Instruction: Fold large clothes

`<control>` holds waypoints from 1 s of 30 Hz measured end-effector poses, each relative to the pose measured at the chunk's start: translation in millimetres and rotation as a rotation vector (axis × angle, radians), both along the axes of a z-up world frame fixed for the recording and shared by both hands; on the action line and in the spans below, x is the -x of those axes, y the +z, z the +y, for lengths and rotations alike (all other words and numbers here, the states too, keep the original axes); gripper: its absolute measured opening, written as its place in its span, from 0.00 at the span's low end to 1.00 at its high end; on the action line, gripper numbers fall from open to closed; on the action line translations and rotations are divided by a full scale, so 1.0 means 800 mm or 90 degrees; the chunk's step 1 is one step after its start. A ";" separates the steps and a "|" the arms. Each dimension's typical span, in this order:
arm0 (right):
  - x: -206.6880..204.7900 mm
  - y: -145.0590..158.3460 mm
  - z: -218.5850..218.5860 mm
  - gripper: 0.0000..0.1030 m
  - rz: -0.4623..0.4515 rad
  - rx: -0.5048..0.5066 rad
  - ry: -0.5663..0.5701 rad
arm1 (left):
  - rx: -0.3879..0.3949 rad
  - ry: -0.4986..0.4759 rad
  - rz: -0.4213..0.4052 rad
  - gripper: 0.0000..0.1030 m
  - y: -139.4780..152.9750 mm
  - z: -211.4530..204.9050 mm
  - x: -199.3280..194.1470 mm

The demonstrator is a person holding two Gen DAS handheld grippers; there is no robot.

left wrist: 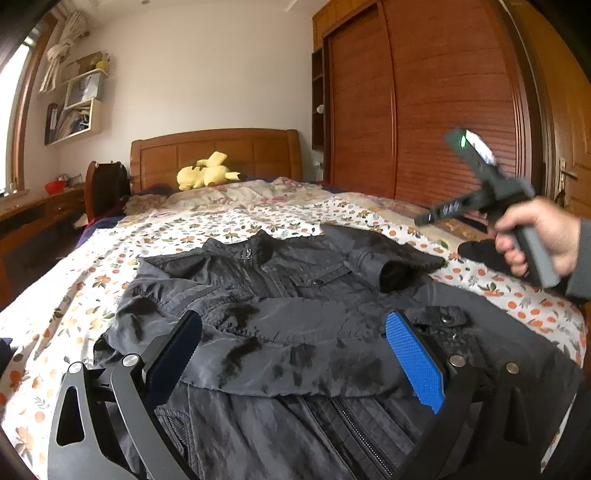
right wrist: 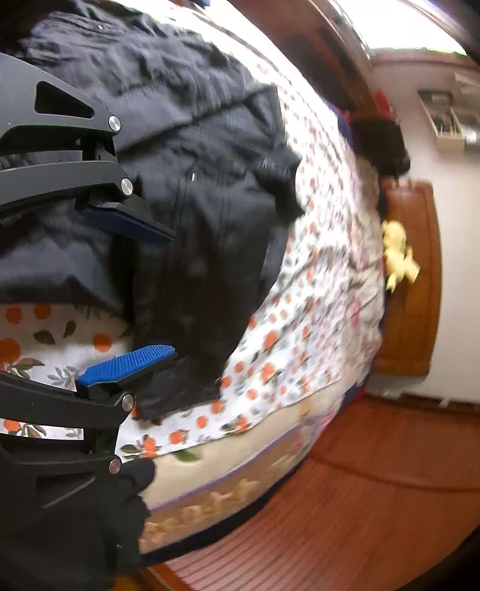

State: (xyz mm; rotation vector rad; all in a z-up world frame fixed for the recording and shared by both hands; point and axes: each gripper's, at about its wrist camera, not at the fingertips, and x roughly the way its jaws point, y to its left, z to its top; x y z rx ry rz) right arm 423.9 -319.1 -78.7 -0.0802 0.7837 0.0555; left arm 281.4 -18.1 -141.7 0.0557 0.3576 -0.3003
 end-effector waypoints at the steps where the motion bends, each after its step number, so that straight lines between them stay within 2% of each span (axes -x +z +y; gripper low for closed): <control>1: -0.005 -0.007 -0.007 0.53 0.008 -0.006 -0.011 | 0.003 0.002 -0.001 0.98 0.002 0.003 0.001; 6: -0.027 -0.048 -0.040 0.53 0.050 -0.036 -0.072 | 0.006 0.012 -0.008 0.98 0.013 0.016 0.002; 8: -0.036 -0.065 -0.052 0.59 0.069 -0.046 -0.094 | 0.014 0.017 -0.009 0.98 0.017 0.023 0.003; 9: -0.040 -0.072 -0.055 0.66 0.075 -0.042 -0.103 | 0.019 0.018 -0.009 0.98 0.017 0.026 0.003; 11: -0.045 -0.083 -0.060 0.67 0.081 -0.034 -0.116 | 0.019 0.021 -0.008 0.98 0.018 0.030 0.003; 14: -0.053 -0.097 -0.072 0.67 0.094 -0.070 -0.135 | 0.016 0.025 -0.005 0.98 0.018 0.035 0.003; 24: -0.075 -0.116 -0.101 0.68 0.108 -0.182 -0.195 | 0.013 0.036 0.005 0.98 0.014 0.055 0.004; 30: -0.083 -0.127 -0.107 0.68 0.120 -0.202 -0.209 | 0.009 0.036 0.006 0.98 0.013 0.057 0.005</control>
